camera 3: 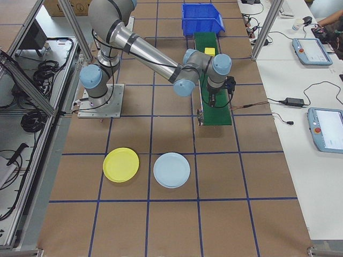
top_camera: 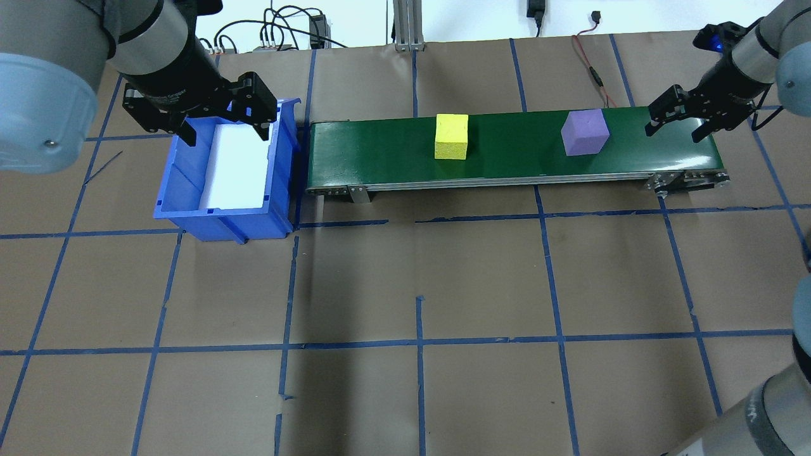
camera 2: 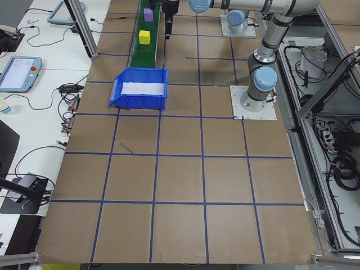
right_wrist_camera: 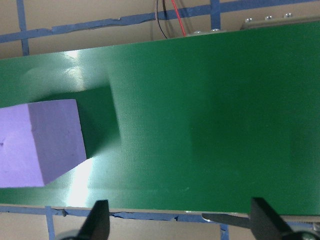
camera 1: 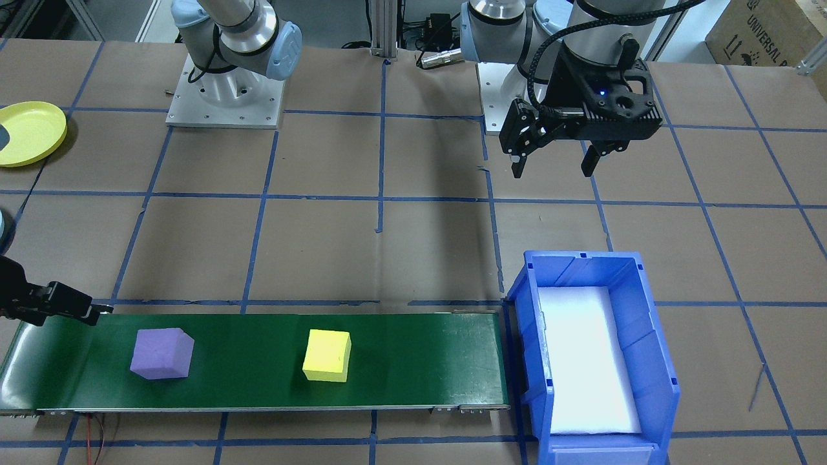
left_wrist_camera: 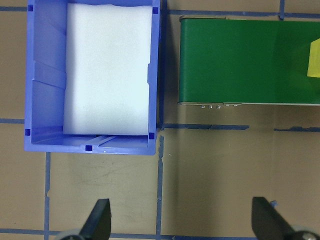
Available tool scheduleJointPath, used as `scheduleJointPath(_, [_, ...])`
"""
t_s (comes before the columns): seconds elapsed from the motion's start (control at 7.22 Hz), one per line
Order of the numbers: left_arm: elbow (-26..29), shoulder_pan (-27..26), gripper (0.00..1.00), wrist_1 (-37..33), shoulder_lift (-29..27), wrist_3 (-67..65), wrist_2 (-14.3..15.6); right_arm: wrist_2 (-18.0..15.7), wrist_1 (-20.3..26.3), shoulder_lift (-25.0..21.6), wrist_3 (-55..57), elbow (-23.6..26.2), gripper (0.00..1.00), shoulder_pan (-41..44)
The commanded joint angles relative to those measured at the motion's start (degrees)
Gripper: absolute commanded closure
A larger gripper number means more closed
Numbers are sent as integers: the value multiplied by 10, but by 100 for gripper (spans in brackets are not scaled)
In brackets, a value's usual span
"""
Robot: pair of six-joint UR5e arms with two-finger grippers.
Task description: Move block left to right into plate
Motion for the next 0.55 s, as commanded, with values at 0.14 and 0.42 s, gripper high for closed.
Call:
scheduleJointPath(0.14, [4,3,0,-4,1,-1,1,12,-1,0,6,-6,0,0])
scheduleJointPath(0.42, [4,0,0,-4,1,-2,0,37,-31,7,-2,-7,0,1])
